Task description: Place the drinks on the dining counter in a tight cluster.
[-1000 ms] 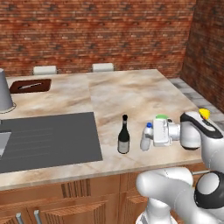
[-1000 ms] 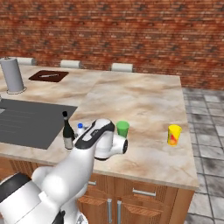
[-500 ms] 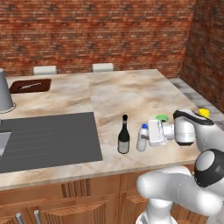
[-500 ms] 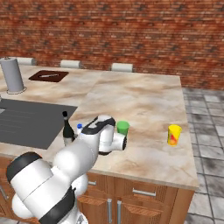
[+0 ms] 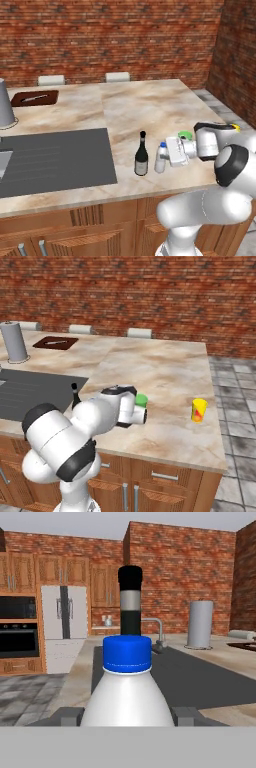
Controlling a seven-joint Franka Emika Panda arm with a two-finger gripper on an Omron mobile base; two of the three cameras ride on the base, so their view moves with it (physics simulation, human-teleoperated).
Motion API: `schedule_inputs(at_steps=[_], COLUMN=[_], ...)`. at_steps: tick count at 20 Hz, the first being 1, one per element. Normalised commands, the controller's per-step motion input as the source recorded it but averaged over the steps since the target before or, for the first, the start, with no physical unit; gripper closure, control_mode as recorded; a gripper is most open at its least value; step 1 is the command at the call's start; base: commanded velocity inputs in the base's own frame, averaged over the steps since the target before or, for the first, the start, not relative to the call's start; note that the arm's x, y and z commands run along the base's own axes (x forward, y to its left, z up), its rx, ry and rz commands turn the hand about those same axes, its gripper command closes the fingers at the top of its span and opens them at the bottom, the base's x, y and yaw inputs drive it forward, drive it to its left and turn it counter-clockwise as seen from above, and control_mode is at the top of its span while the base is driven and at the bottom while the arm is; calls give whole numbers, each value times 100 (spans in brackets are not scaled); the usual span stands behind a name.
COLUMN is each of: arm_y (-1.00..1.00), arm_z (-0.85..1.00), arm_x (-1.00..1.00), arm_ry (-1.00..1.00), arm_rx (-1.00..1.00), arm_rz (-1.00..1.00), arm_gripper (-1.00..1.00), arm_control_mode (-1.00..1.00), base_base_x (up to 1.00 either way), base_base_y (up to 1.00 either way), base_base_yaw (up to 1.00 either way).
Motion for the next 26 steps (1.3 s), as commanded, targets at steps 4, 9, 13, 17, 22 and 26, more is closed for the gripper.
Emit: schedule_inputs(at_steps=[4,9,13,17,22,26], arm_y=[5,14,16,9,3,4], arm_z=[-4,-8,-12,-8,-1,-5], arm_x=[8,4,1,1,6,3], arm_ry=[0,0,-2,-5,-3,-2], arm_rx=[0,0,0,0,-1,0], arm_rz=[1,0,0,0,0,0], arm_gripper=[100,100,100,100,100,100], arm_control_mode=[-100,-100,-100,-100,-100,-100], base_base_x=[0,0,0,0,0,0], base_base_y=[0,0,0,0,0,0], base_base_yaw=[0,0,0,0,0,0])
